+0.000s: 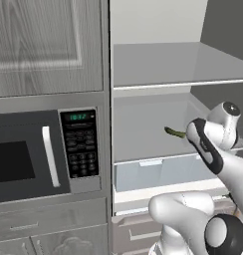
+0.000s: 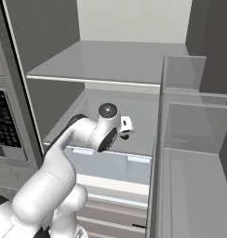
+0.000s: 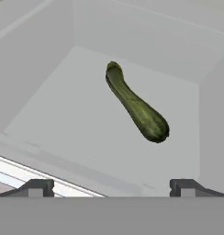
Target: Place one squash and one chicken drumstick in each tupperware on the nearby counter, to pack two identical lunches.
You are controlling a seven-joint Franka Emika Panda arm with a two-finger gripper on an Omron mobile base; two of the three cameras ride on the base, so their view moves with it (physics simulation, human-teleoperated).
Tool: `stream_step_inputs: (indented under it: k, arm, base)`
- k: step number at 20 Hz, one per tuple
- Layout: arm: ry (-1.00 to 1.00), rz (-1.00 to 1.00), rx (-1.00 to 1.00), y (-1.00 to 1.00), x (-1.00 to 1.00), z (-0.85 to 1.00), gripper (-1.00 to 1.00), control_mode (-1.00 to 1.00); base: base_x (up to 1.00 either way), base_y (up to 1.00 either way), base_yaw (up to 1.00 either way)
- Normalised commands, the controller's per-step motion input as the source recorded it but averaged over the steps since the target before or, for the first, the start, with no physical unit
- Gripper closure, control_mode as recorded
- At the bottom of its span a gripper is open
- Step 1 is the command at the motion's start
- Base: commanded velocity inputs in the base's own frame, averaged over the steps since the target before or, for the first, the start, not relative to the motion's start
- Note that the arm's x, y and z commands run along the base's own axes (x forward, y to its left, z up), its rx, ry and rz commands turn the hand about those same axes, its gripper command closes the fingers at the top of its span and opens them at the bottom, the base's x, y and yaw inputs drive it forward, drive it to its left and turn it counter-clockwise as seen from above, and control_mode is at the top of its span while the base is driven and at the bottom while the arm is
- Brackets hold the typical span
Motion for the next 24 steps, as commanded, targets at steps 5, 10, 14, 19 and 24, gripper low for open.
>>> stream_step_inputs:
  k: [5,10,14,19,24]
  arm:
    - [0.0,0.0,0.0,-0.15,0.54,-0.02,-1.0,-1.0]
    - [0.0,0.01,0.0,-0.02,0.5,-0.29,-1.0,-1.0]
    - [-0.01,0.05,0.0,0.0,0.46,-0.42,-1.0,-1.0]
    - [-0.01,0.06,0.0,-0.03,0.42,-0.22,-1.0,-1.0]
    - [0.04,0.06,0.0,-0.09,0.47,-0.04,-1.0,-1.0]
  base:
    - [0.0,0.0,0.0]
    - [0.0,0.0,0.0]
    - [0.0,0.0,0.0]
    - [0.0,0.0,0.0]
    - [0.0,0.0,0.0]
